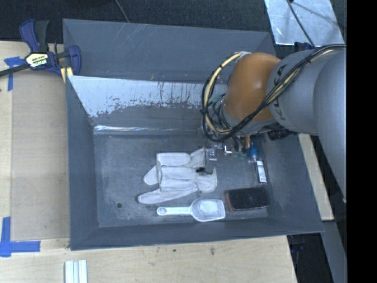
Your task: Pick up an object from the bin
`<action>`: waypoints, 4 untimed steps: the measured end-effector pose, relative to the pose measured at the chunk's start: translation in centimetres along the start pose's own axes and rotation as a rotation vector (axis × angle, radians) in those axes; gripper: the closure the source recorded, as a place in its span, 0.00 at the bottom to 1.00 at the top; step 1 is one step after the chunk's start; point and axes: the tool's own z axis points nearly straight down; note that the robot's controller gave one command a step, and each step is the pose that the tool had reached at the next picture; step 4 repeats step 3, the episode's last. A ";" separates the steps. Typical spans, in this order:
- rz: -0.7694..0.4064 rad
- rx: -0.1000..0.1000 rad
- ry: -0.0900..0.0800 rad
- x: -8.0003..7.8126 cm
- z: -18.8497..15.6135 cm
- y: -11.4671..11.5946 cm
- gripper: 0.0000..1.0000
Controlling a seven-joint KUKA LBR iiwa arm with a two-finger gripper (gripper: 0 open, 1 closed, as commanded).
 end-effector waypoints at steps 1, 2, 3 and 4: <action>-0.157 0.000 -0.002 3.9 0.1 -2.6 1.00; -0.157 0.000 -0.002 3.9 0.1 -2.6 1.00; -0.162 0.000 0.009 4.6 -4.5 -2.6 1.00; -0.162 0.000 0.009 4.6 -4.5 -2.6 1.00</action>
Offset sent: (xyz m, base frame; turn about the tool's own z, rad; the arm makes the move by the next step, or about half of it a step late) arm 0.0000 0.0000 0.0000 0.0000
